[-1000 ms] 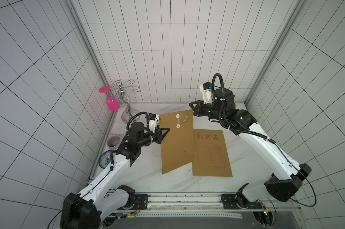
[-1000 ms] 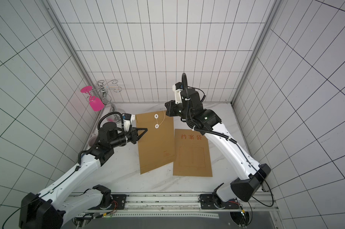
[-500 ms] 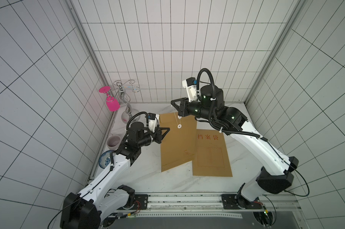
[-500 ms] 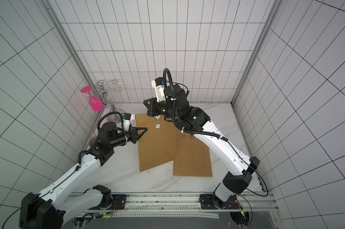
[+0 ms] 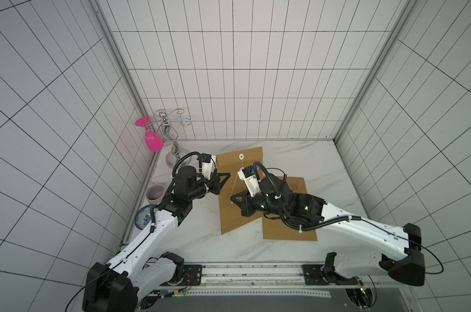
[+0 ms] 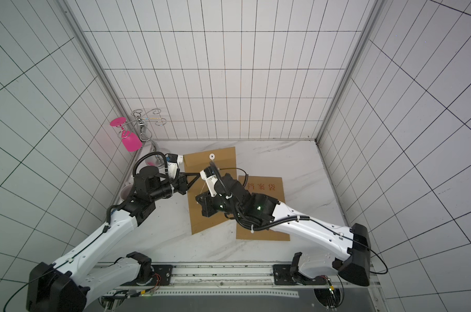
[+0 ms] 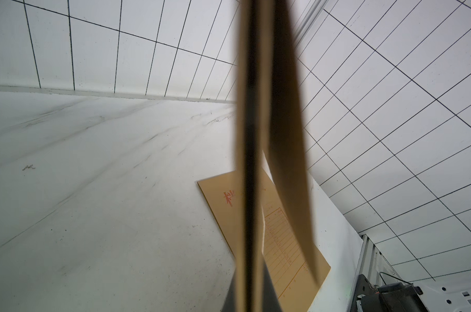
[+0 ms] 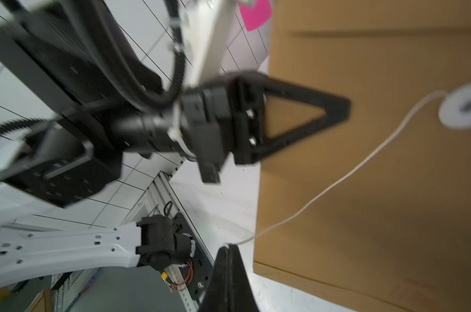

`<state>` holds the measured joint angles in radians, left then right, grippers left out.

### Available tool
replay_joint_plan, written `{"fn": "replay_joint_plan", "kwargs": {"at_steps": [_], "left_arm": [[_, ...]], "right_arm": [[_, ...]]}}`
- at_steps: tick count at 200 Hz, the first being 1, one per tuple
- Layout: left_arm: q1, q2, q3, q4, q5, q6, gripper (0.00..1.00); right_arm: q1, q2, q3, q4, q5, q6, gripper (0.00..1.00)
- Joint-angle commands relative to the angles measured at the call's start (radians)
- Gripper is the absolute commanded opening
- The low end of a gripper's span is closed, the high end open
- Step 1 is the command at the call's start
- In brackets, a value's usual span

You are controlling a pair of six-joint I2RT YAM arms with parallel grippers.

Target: Open the file bag

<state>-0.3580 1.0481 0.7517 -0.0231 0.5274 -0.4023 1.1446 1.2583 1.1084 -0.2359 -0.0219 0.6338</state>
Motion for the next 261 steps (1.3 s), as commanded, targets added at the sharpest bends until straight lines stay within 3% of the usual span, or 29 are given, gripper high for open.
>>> {"fn": "replay_joint_plan", "kwargs": {"at_steps": [1, 33, 59, 92, 129, 157, 211, 261], "left_arm": [[0.006, 0.002, 0.014, 0.012, -0.009, -0.005, 0.0], [0.017, 0.012, 0.019, 0.009, -0.01, -0.007, 0.0], [0.024, 0.007, 0.015, 0.008, -0.013, -0.008, 0.0], [0.028, 0.006, 0.017, 0.011, -0.007, -0.011, 0.0], [0.028, 0.02, 0.016, 0.017, -0.006, -0.011, 0.0], [0.028, 0.036, 0.025, 0.018, 0.043, -0.003, 0.0], [0.028, 0.039, 0.048, 0.004, 0.059, 0.0, 0.0], [0.028, 0.057, 0.125, -0.077, 0.058, 0.014, 0.0]], "right_arm": [[0.036, -0.064, -0.204, 0.104, 0.08, 0.151, 0.0], [0.026, -0.121, -0.384, 0.059, 0.127, 0.23, 0.0], [-0.056, -0.178, -0.465, -0.033, 0.096, 0.295, 0.0], [-0.222, -0.317, -0.559, -0.163, 0.052, 0.327, 0.0], [-0.463, -0.462, -0.497, -0.337, 0.082, 0.177, 0.0], [-0.619, -0.403, -0.289, -0.378, 0.018, 0.036, 0.0], [-0.63, -0.099, 0.292, -0.385, -0.08, -0.175, 0.0], [-0.663, 0.328, 0.962, -0.454, -0.171, -0.224, 0.0]]}}
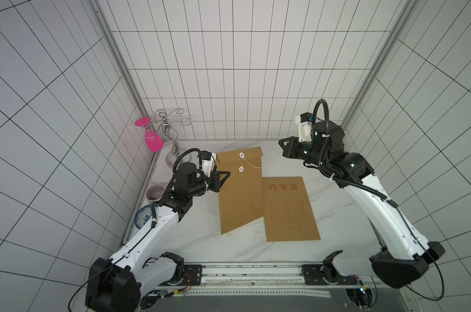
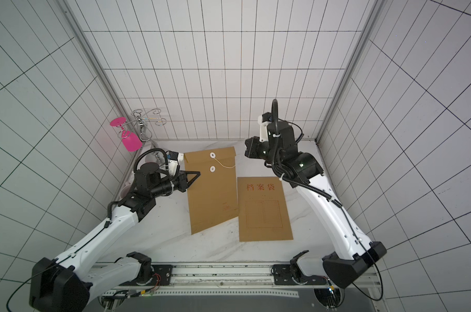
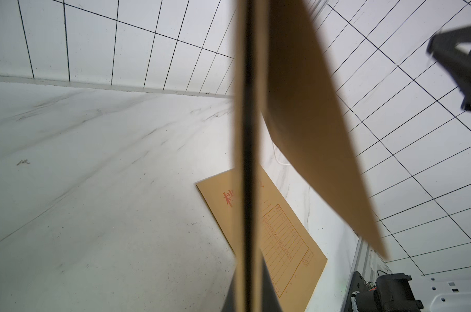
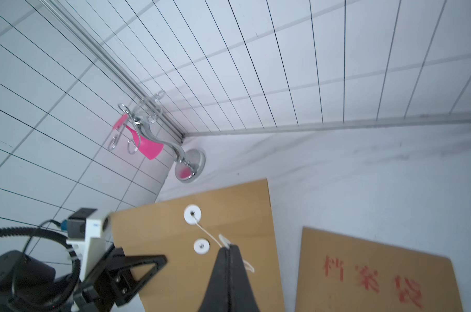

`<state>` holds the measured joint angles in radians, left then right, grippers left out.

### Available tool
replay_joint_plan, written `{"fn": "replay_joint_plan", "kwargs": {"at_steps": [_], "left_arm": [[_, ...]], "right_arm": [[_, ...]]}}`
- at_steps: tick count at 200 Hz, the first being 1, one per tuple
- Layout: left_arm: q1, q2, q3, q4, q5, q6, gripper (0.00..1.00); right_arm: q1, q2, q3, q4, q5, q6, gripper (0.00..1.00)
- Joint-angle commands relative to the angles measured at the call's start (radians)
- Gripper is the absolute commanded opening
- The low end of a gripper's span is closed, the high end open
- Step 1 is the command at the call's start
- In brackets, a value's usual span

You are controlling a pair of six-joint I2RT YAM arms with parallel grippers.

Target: Open the file bag

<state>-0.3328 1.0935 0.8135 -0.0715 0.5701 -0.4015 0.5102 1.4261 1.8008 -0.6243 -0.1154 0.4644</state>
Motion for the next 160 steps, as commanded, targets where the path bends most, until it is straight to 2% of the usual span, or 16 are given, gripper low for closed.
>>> {"fn": "replay_joint_plan", "kwargs": {"at_steps": [1, 26, 40, 54, 83, 90, 103, 108, 112, 138, 148, 160], "left_arm": [[0.003, 0.013, 0.064, -0.029, 0.016, 0.013, 0.0], [0.003, 0.033, 0.094, -0.068, 0.028, 0.015, 0.0], [0.003, 0.036, 0.1, -0.083, 0.027, 0.016, 0.0], [0.003, 0.034, 0.105, -0.096, 0.025, 0.019, 0.0], [0.003, 0.036, 0.118, -0.125, 0.038, 0.017, 0.0], [0.003, 0.036, 0.118, -0.128, 0.042, 0.017, 0.0], [0.003, 0.025, 0.115, -0.129, 0.041, 0.018, 0.0], [0.003, 0.022, 0.113, -0.13, 0.04, 0.018, 0.0], [0.003, 0.02, 0.113, -0.129, 0.042, 0.018, 0.0], [0.003, 0.014, 0.114, -0.129, 0.057, 0.013, 0.0], [0.003, 0.01, 0.112, -0.128, 0.062, 0.012, 0.0], [0.003, 0.005, 0.108, -0.125, 0.065, 0.008, 0.0]], "right_arm": [[-0.029, 0.17, 0.289, -0.067, -0.081, -0.054, 0.0], [-0.071, 0.423, 0.644, -0.157, -0.19, -0.008, 0.0], [-0.09, 0.535, 0.777, -0.165, -0.241, 0.034, 0.0], [-0.11, 0.613, 0.829, -0.137, -0.283, 0.081, 0.0], [-0.157, 0.7, 0.785, -0.052, -0.319, 0.168, 0.0], [-0.174, 0.727, 0.775, -0.051, -0.334, 0.192, 0.09], [-0.209, 0.773, 0.745, -0.065, -0.389, 0.236, 0.36], [-0.221, 0.783, 0.721, -0.069, -0.407, 0.245, 0.54], [-0.228, 0.788, 0.699, -0.075, -0.417, 0.246, 0.62], [-0.264, 0.787, 0.56, -0.146, -0.367, 0.202, 0.72], [-0.284, 0.799, 0.552, -0.193, -0.346, 0.191, 0.86], [-0.312, 0.828, 0.57, -0.26, -0.33, 0.183, 0.9]]}}
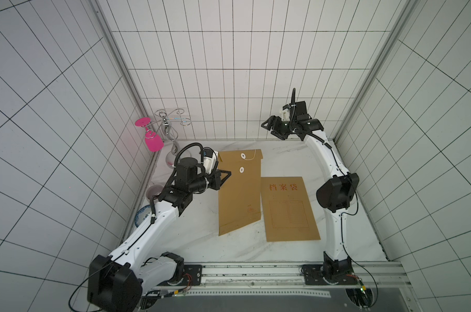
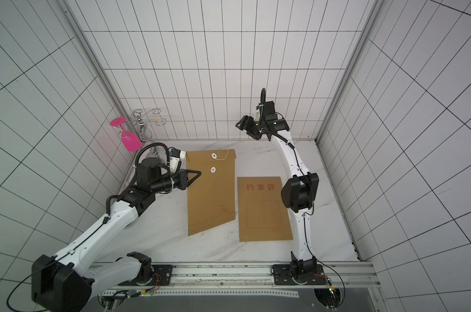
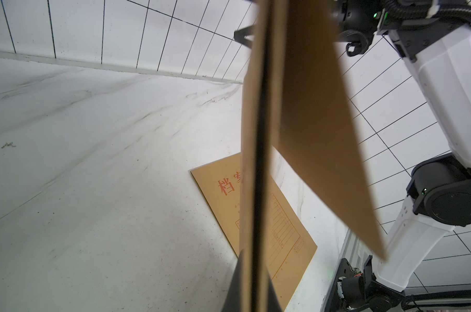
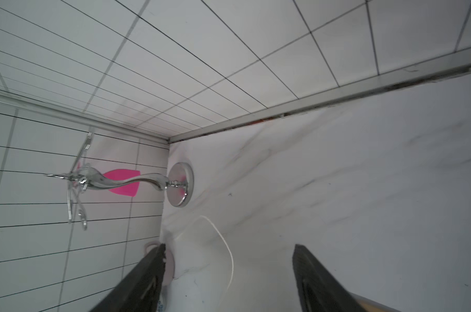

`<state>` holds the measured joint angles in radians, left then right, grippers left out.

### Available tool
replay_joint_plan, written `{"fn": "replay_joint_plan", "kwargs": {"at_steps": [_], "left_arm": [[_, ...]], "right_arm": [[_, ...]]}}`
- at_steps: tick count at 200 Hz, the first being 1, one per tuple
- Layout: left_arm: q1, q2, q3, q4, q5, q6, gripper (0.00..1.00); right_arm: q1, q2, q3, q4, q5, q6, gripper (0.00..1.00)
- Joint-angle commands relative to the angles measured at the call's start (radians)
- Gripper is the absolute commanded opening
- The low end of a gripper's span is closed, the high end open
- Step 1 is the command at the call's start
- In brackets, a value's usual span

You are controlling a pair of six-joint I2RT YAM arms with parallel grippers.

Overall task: Open the file bag
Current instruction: Open the file bag, then place the file bag at the center of the board.

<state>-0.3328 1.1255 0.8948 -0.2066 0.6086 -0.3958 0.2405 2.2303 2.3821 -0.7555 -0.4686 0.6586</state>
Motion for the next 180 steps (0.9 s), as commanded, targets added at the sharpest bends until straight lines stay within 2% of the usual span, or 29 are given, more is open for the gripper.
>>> {"fn": "replay_joint_plan", "kwargs": {"at_steps": [1, 22, 35, 46, 71, 86, 102, 126, 148, 180], "left_arm": [[0.003, -0.028, 0.026, 0.01, 0.026, 0.002, 0.0], [0.003, -0.03, 0.024, 0.017, 0.034, -0.004, 0.0], [0.005, -0.03, 0.025, 0.019, 0.028, -0.004, 0.0], [0.009, -0.024, 0.03, 0.008, 0.018, 0.0, 0.0], [0.025, -0.005, 0.054, -0.035, -0.01, 0.014, 0.0], [0.032, 0.003, 0.089, -0.107, -0.085, 0.021, 0.0], [0.034, 0.002, 0.116, -0.169, -0.161, 0.04, 0.0], [0.046, 0.017, 0.131, -0.209, -0.176, 0.049, 0.0], [0.061, 0.032, 0.125, -0.231, -0.189, 0.045, 0.0], [0.084, 0.051, 0.109, -0.254, -0.194, 0.06, 0.0]], "right_arm": [[-0.045, 0.027, -0.009, -0.134, 0.023, -0.012, 0.9], [-0.085, 0.081, 0.056, -0.252, 0.059, -0.027, 1.0], [-0.097, 0.085, 0.083, -0.333, 0.139, -0.057, 0.99], [-0.094, 0.042, 0.04, -0.339, 0.171, -0.086, 0.99], [-0.042, -0.168, -0.251, -0.197, 0.204, -0.169, 0.95], [-0.003, -0.321, -0.449, -0.109, 0.259, -0.206, 0.95], [0.0, -0.469, -0.651, -0.027, 0.28, -0.201, 0.95], [0.024, -0.653, -0.904, 0.088, 0.263, -0.203, 0.94], [0.134, -0.769, -1.123, 0.175, 0.228, -0.18, 0.93], [0.316, -0.865, -1.422, 0.327, 0.237, -0.073, 0.94]]}}
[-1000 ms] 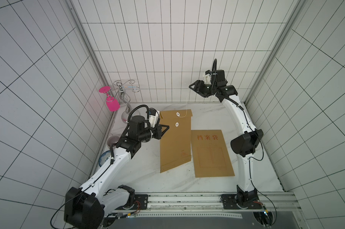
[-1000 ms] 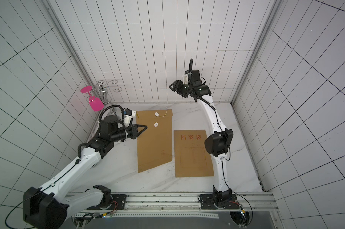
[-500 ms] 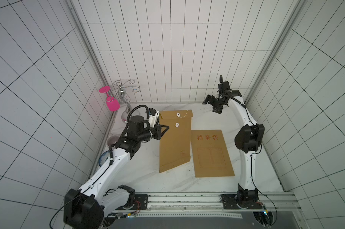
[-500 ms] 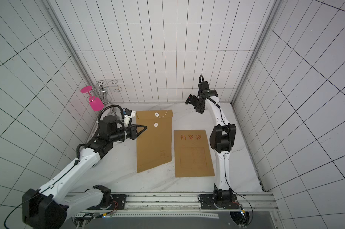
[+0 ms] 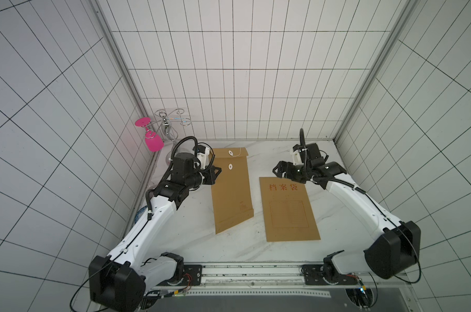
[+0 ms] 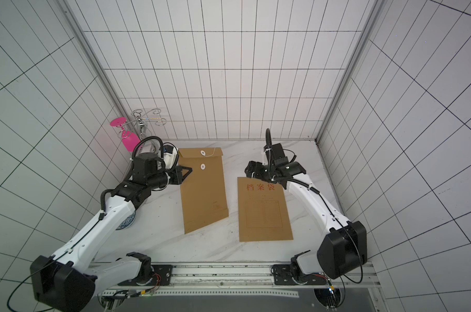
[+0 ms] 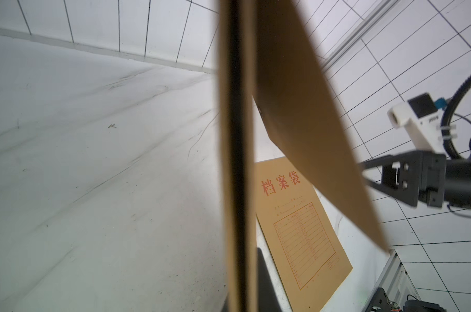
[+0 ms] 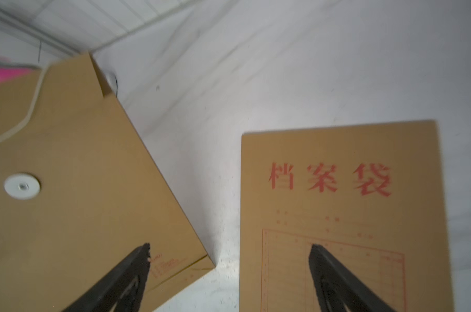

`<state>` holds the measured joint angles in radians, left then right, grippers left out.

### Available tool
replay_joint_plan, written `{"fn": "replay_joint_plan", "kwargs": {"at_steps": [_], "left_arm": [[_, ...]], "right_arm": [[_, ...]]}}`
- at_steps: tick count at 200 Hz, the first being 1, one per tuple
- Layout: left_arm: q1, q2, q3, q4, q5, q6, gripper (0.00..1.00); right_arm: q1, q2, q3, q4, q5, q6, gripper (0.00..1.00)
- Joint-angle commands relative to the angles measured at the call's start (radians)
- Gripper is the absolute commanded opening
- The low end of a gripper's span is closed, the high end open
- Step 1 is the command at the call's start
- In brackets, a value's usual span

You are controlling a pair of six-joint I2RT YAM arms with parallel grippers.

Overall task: Open the file bag
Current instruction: Place the file bag at the center of the board.

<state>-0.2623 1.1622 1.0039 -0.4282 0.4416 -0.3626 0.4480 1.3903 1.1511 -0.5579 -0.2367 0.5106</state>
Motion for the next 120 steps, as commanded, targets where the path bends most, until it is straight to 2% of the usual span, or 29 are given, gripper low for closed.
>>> {"fn": "replay_joint_plan", "kwargs": {"at_steps": [1, 28, 49, 82, 102, 120], "left_arm": [[0.015, 0.016, 0.0, -0.034, -0.028, 0.027, 0.0], [0.018, 0.065, 0.008, -0.06, -0.028, 0.028, 0.0], [0.017, 0.093, 0.015, -0.071, -0.018, 0.031, 0.0], [0.017, 0.153, 0.014, -0.08, -0.056, 0.03, 0.0], [0.02, 0.214, 0.038, -0.115, -0.091, 0.035, 0.29], [0.024, 0.288, 0.08, -0.18, -0.137, 0.048, 0.41]], "right_arm": [[0.114, -0.027, -0.203, 0.137, 0.005, 0.08, 0.94], [0.172, 0.014, -0.348, 0.272, -0.047, 0.158, 0.91], [0.204, 0.028, -0.357, 0.303, -0.085, 0.194, 0.89], [0.262, 0.061, -0.324, 0.299, -0.037, 0.216, 0.88], [0.3, 0.124, -0.325, 0.329, -0.025, 0.244, 0.84], [0.349, 0.174, -0.327, 0.358, -0.005, 0.263, 0.82]]}}
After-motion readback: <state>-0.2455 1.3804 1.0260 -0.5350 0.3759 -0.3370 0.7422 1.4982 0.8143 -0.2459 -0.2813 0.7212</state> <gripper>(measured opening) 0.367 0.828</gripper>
